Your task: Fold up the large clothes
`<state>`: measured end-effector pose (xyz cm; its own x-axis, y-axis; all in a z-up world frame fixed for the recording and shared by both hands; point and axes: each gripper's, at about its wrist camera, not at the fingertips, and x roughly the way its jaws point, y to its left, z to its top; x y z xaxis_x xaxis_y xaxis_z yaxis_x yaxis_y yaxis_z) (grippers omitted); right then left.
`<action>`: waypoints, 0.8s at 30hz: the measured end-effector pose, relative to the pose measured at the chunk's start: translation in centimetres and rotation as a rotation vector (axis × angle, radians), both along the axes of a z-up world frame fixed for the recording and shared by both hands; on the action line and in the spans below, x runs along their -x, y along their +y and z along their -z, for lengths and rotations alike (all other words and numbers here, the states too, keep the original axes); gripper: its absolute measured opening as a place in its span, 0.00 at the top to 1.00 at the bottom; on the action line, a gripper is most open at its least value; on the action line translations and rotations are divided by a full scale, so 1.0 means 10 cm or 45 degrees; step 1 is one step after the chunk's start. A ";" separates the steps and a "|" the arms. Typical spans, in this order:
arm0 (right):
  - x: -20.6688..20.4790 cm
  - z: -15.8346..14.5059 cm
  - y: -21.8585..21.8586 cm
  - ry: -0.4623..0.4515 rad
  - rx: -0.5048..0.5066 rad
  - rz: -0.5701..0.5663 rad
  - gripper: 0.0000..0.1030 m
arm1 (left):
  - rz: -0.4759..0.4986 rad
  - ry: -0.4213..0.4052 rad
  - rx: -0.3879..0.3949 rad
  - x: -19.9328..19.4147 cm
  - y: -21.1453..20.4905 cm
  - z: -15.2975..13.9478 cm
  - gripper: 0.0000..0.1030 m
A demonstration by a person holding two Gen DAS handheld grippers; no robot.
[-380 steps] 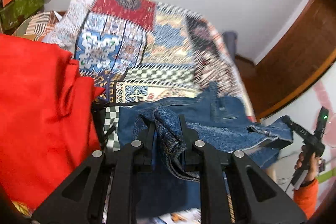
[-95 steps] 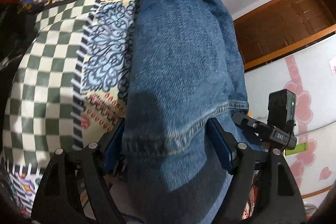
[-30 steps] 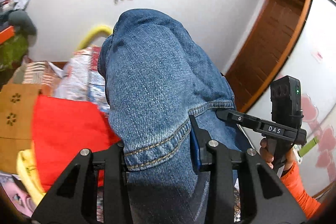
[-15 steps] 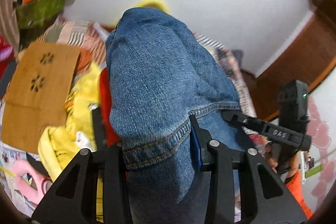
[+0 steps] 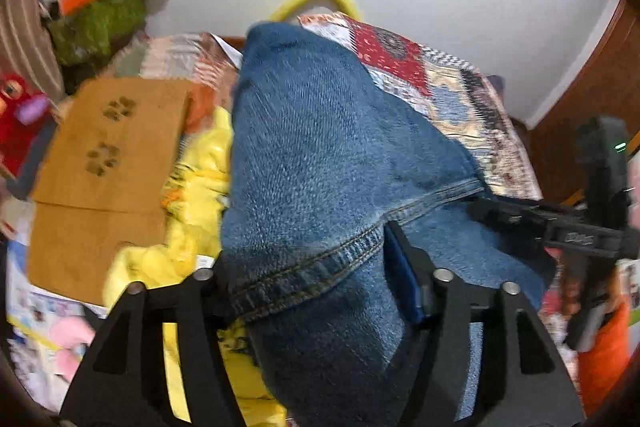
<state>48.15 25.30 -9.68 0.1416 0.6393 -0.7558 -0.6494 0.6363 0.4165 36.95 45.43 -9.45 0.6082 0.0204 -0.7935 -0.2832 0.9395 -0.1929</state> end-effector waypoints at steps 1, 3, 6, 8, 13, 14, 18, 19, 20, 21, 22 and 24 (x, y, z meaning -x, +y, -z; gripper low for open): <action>0.02 -0.06 -0.03 -0.043 0.005 0.007 0.46 | -0.003 0.002 -0.058 0.03 -0.06 -0.04 0.37; 0.13 -0.22 -0.10 -0.160 0.000 0.019 0.45 | -0.012 -0.008 -0.155 0.11 -0.18 -0.14 0.37; 0.35 -0.38 -0.15 -0.269 -0.028 -0.019 0.43 | -0.003 -0.054 -0.196 0.28 -0.32 -0.29 0.37; 0.52 -0.40 -0.13 -0.298 -0.036 -0.083 0.43 | 0.025 -0.052 -0.202 0.36 -0.41 -0.32 0.37; 0.72 -0.10 0.06 -0.243 0.015 -0.162 0.43 | -0.009 -0.036 -0.323 0.60 -0.55 -0.28 0.25; 0.73 -0.05 0.07 -0.237 0.006 -0.162 0.41 | -0.025 -0.011 -0.342 0.62 -0.53 -0.23 0.22; 0.80 0.04 0.17 -0.189 -0.043 -0.160 0.34 | -0.070 0.019 -0.361 0.71 -0.43 -0.04 0.20; 0.83 0.04 0.23 -0.191 -0.042 -0.175 0.32 | -0.086 0.011 -0.341 0.75 -0.38 0.01 0.18; 0.87 0.03 0.28 -0.209 -0.034 -0.193 0.32 | -0.100 0.007 -0.323 0.78 -0.33 0.04 0.18; 0.91 0.03 0.33 -0.225 -0.028 -0.207 0.32 | -0.117 0.007 -0.301 0.81 -0.28 0.09 0.18; 0.95 0.04 0.38 -0.237 -0.021 -0.221 0.32 | -0.144 0.012 -0.274 0.84 -0.21 0.15 0.18; 0.98 0.06 0.46 -0.235 -0.021 -0.248 0.32 | -0.175 0.012 -0.236 0.90 -0.11 0.24 0.16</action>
